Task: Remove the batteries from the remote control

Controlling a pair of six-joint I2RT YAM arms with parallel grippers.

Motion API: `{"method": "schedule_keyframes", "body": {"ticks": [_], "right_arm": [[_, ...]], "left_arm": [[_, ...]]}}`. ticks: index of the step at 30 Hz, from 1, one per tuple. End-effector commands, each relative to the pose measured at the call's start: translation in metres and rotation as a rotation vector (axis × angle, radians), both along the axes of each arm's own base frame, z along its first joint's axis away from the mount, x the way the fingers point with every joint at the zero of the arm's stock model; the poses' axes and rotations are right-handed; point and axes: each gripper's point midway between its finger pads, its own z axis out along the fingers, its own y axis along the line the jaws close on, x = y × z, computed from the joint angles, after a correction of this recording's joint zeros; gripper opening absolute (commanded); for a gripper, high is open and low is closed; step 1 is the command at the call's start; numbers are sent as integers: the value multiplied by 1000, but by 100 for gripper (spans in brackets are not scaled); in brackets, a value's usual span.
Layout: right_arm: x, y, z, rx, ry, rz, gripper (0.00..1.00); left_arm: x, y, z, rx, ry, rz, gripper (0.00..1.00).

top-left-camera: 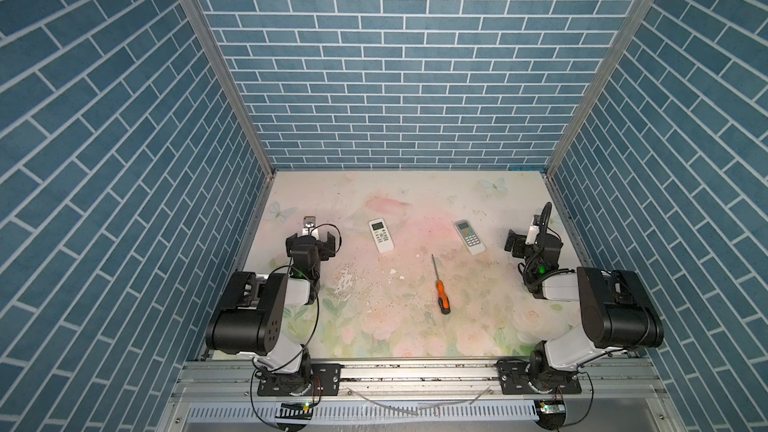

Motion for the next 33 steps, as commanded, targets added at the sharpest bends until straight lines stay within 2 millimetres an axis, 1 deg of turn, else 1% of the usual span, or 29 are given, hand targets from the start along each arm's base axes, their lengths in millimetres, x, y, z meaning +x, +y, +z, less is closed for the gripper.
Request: {"method": "schedule_keyframes", "body": {"ticks": [1,6,7,9,10,11,13,14,15,16,18,19,20,21,22,23,25,27,29,30,33], "right_arm": [[-3,1,2,-23,-1,17,99],[-3,0,3,-25,-5,16,99],[-4,0,4,-29,-11,13,99],[-8,6,16,-31,-2,53,99],[-10,6,26,-26,21,45,99],[-13,1,37,1,47,0,99],[-20,-14,60,109,70,-146,99],[-27,-18,67,171,93,-204,99],[-31,-17,74,218,111,-225,99],[-34,-10,78,266,148,-206,99],[-37,13,79,381,219,-129,99],[-38,25,77,445,256,-110,99],[-38,38,74,469,289,-85,99],[-40,49,73,449,313,-72,99],[-41,67,76,381,329,-38,99],[-44,80,80,291,336,-22,99],[-44,101,92,156,330,-4,99],[-39,120,93,149,352,47,99],[-34,140,86,164,400,116,99],[-32,145,82,154,422,131,99],[-29,159,60,89,513,171,98]], "left_arm": [[3,1,8,2,-21,-4,100],[1,2,9,1,-26,2,100],[-1,5,13,2,-47,20,100],[-7,13,22,-4,-72,72,100],[-11,17,31,-5,-81,95,100],[-15,21,43,-6,-92,122,100],[-24,28,65,-22,-101,171,100],[-30,32,76,-46,-106,201,100],[-36,37,84,-81,-112,242,100],[-44,43,94,-130,-125,299,99],[-58,49,101,-229,-153,364,100],[-62,45,103,-267,-170,342,100],[-63,38,104,-303,-178,308,100],[-64,32,104,-329,-168,275,100],[-64,25,103,-351,-140,245,100],[-64,18,102,-375,-102,218,100],[-62,2,102,-397,-32,139,99],[-63,-7,101,-426,7,102,100],[-65,-17,105,-462,21,62,100],[-66,-20,107,-476,25,49,100],[-71,-27,111,-504,42,23,99]]}}
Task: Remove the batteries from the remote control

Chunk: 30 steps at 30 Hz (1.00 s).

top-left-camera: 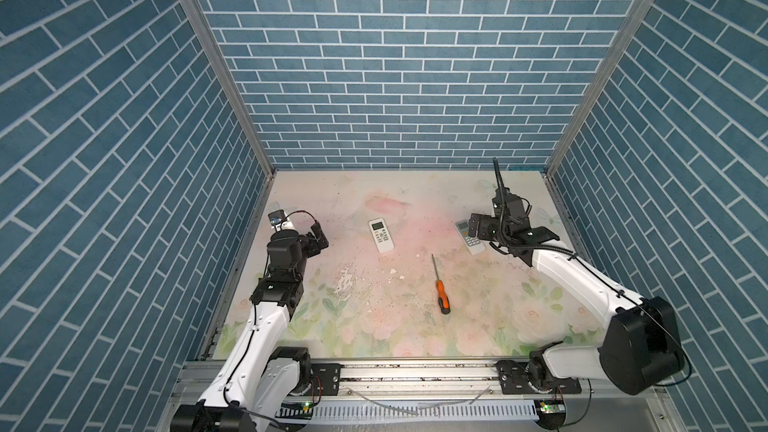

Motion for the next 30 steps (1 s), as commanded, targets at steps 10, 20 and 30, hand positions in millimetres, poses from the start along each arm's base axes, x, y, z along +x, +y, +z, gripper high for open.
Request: {"method": "schedule_keyframes", "body": {"ticks": [10,20,30], "right_arm": [[11,28,-65,-191,258,219,90],[12,20,-96,-276,360,276,93],[12,6,-117,-240,436,274,90]], "left_arm": [[-15,-25,-19,-106,163,-97,99],[-9,-54,-22,-94,205,-167,100],[-8,-70,-29,-69,250,-182,100]]}}
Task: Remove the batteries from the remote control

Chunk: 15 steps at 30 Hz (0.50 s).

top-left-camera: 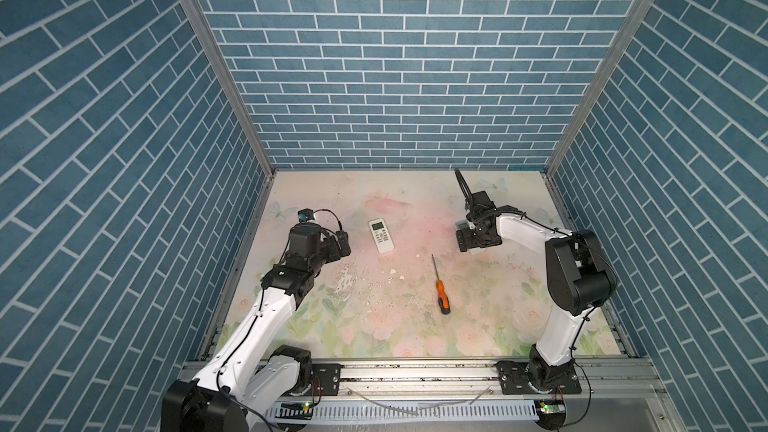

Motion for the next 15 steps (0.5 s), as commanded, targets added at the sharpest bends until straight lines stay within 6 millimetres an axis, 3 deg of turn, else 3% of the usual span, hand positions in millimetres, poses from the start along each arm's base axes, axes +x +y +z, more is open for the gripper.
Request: {"method": "schedule_keyframes", "body": {"ticks": [1,10,15], "right_arm": [[6,1,2,15,21,32,89],[4,2,-11,50,65,52,84],[2,2,-17,51,81,58,76]], "left_arm": [[3,1,6,16,9,23,100],[9,-9,6,18,28,7,100],[12,-13,6,13,33,2,100]]}}
